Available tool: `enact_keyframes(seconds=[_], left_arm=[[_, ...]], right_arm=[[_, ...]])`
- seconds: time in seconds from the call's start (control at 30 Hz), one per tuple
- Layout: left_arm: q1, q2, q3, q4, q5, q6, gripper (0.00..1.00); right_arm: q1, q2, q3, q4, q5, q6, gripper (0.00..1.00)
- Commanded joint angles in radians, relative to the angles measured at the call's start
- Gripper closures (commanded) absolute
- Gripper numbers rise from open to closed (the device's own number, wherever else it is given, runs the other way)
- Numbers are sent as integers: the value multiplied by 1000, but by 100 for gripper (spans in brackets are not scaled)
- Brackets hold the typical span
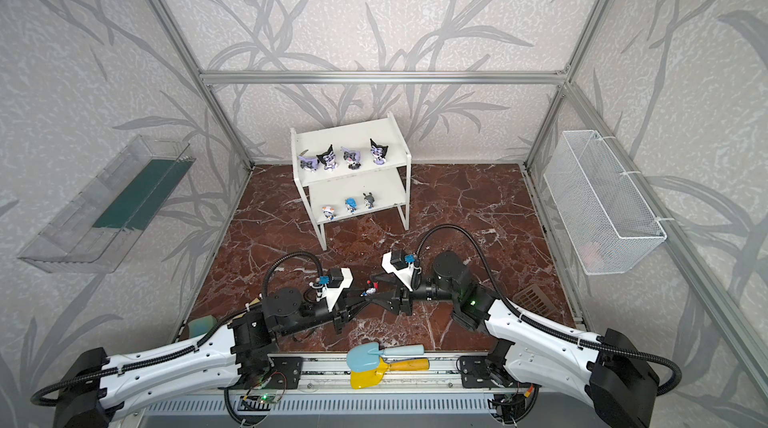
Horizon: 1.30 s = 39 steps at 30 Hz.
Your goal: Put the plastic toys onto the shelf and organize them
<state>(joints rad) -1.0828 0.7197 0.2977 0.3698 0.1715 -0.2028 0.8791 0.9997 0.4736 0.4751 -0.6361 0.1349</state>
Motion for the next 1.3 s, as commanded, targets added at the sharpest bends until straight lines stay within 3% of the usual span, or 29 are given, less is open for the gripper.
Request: enact_keyframes(seconds=[0.0,0.13,0.23,0.87,1.07,1.17,1.27], left_arm=[[7,-21,-6,35,11,-12,92],[9,-21,-8,34,12,-14,92],[9,-21,-8,38,13,-16,92],[14,-22,-15,37,5,-10,92],[14,-25,-17,36,1,-12,91],[14,-28,-16,35,-12,-17,84],[15,-45,-16,15,-65,-26,58]], right_arm=[[6,16,-13,64,2,19,44],[6,21,-13,77,5,27,56],[6,18,-16,85,12,30,58],[6,52,-15,160,1,74,55],[6,51,-19,152,30,78,73],[6,51,-15,146,53,80,73],[6,44,-2,95,110,68,73]])
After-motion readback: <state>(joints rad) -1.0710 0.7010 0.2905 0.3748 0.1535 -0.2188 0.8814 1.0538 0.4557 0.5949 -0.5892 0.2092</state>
